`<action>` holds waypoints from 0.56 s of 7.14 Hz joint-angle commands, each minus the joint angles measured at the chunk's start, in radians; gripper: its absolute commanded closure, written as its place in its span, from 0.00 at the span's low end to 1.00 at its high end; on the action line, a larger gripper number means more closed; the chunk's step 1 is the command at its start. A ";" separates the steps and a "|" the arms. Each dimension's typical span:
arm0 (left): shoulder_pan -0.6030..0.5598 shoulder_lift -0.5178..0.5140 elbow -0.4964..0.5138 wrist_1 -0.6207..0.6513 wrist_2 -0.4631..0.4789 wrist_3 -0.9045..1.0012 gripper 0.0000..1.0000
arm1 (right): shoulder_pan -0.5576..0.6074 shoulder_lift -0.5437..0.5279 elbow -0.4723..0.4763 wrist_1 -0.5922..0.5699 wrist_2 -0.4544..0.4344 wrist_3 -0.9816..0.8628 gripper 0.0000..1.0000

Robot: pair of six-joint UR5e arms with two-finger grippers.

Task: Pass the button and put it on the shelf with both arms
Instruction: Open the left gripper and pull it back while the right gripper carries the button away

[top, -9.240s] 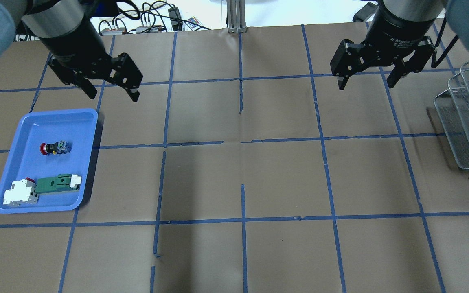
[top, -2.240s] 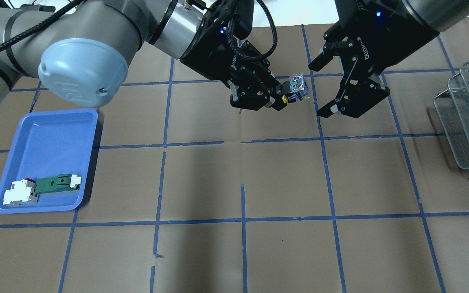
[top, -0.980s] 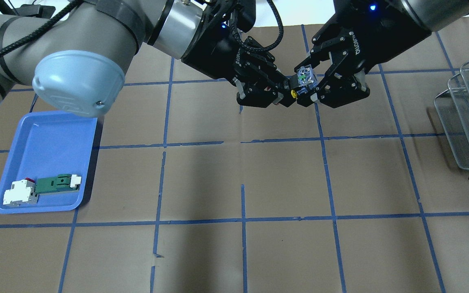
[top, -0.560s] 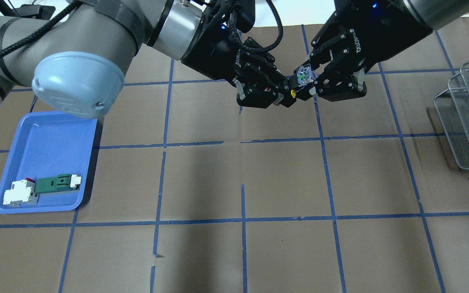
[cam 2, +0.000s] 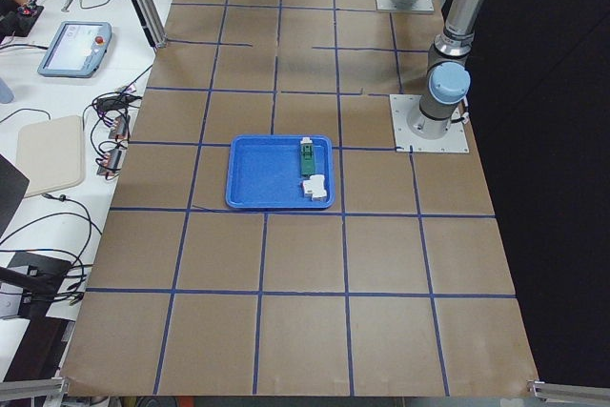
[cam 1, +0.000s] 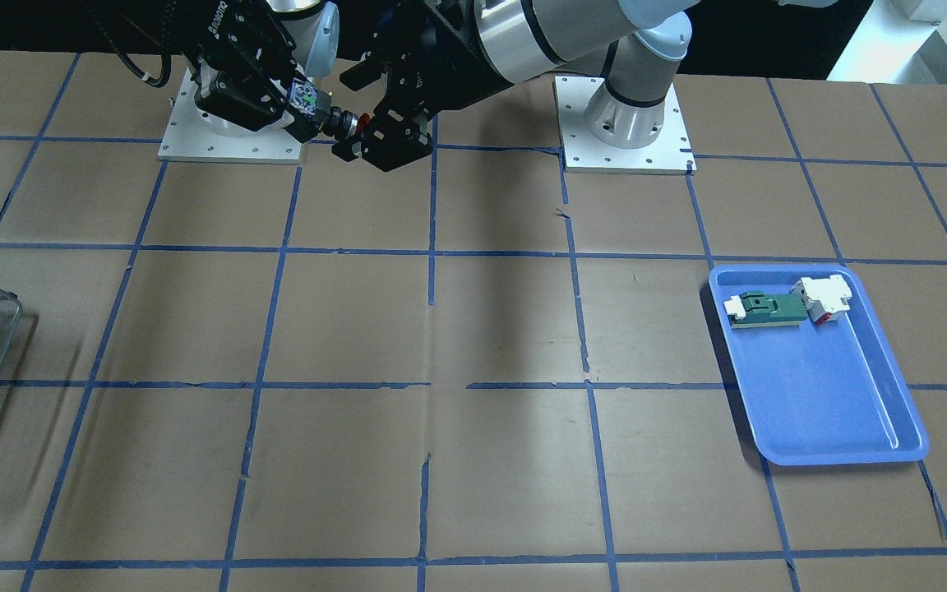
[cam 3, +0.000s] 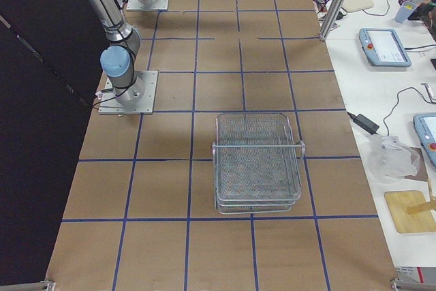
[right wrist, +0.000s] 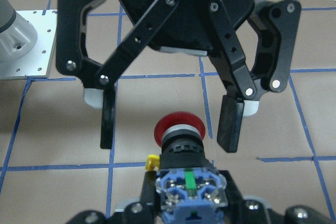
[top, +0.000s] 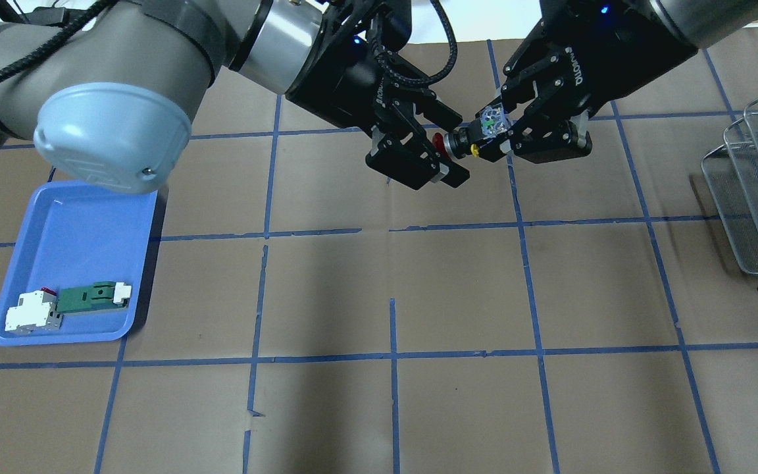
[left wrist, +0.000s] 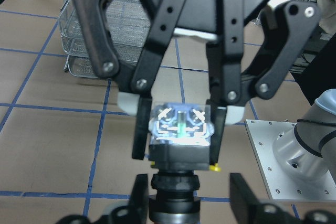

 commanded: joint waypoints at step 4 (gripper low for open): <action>0.040 0.088 0.028 -0.066 0.465 -0.315 0.00 | -0.303 0.089 0.002 -0.074 -0.301 -0.070 1.00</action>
